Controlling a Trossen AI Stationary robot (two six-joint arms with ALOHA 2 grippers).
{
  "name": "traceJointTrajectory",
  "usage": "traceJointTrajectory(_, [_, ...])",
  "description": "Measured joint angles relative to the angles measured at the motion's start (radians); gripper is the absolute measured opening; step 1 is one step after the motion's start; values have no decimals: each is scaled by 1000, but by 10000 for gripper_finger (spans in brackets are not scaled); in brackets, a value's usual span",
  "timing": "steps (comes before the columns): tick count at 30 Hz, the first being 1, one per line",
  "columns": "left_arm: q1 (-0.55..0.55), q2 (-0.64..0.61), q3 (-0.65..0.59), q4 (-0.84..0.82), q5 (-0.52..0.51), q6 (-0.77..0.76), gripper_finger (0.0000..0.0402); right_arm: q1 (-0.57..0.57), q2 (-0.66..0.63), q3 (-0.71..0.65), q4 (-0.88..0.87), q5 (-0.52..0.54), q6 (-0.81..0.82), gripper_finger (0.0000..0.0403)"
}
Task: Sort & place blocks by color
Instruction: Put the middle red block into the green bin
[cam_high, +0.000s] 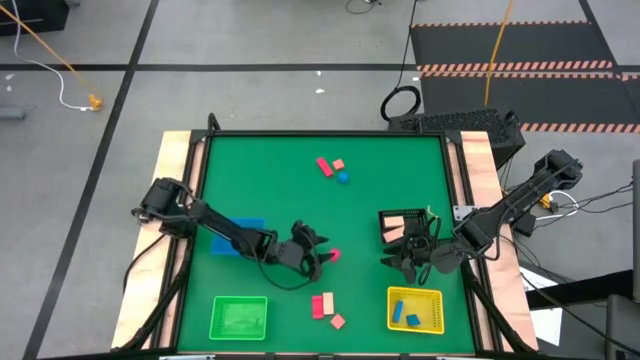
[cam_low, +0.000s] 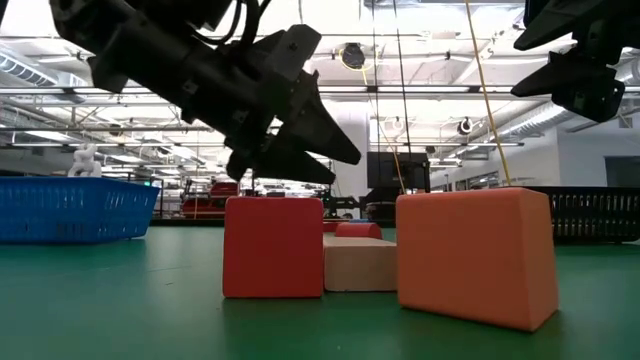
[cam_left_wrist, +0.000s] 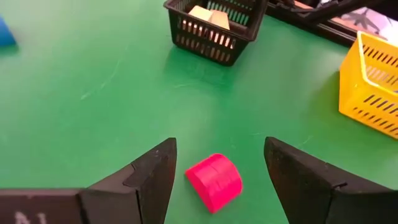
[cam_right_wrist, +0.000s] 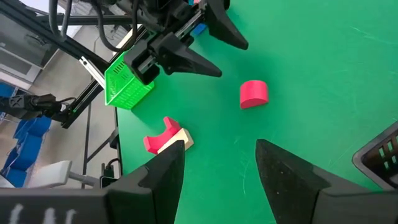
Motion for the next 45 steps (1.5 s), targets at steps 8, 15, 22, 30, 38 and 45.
traceJointTrajectory(8, [-35,0,0,-22,-20,-98,244,0,0,0,1,0,0,187])
traceJointTrajectory(15, [-77,21,0,-2,-68,-164,244,0,0,0,1,0,0,187])
traceJointTrajectory(22, [-100,81,36,3,-115,-152,244,0,0,0,5,0,0,187])
traceJointTrajectory(30, [-96,183,122,-19,-192,-121,268,0,0,0,4,0,0,187])
traceJointTrajectory(38, [-78,193,158,-112,-194,-119,331,0,0,0,3,0,0,187])
traceJointTrajectory(45, [-71,211,159,-129,-201,-128,316,0,0,0,4,0,0,187])
